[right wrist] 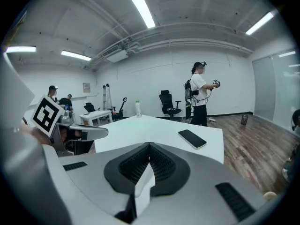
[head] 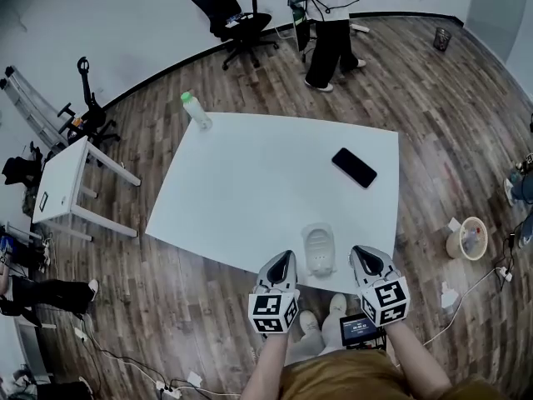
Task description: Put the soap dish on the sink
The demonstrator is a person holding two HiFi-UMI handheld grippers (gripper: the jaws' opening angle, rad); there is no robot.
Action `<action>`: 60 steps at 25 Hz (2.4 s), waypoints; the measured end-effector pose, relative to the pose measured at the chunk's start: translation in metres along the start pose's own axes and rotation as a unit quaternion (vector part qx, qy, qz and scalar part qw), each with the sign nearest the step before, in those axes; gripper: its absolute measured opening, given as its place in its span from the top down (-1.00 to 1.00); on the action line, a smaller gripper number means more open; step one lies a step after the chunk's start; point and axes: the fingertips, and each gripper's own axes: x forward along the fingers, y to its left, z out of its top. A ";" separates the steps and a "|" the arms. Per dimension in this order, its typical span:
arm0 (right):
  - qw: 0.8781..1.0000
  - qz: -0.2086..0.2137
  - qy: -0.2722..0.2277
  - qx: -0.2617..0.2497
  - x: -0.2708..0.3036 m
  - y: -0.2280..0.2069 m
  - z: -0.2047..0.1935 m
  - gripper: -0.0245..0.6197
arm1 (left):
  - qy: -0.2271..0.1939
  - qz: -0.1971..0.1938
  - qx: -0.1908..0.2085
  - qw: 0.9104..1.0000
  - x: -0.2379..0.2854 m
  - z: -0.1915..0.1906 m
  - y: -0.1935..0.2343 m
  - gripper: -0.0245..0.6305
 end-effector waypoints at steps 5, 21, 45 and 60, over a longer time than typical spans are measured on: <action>1.000 0.005 -0.001 -0.010 -0.006 0.006 0.008 0.90 | -0.025 0.001 0.007 1.000 -0.010 0.020 -0.001 0.90; 0.997 -0.006 -0.072 0.006 -0.036 -0.001 0.072 0.90 | -0.113 -0.010 0.025 0.993 -0.054 0.094 -0.017 0.91; 0.990 -0.004 -0.137 -0.012 -0.056 0.006 0.115 0.90 | -0.167 0.018 0.040 0.985 -0.077 0.137 -0.013 0.91; 0.991 -0.013 -0.134 -0.006 -0.055 -0.002 0.116 0.90 | -0.156 0.031 0.029 0.987 -0.074 0.129 -0.006 0.91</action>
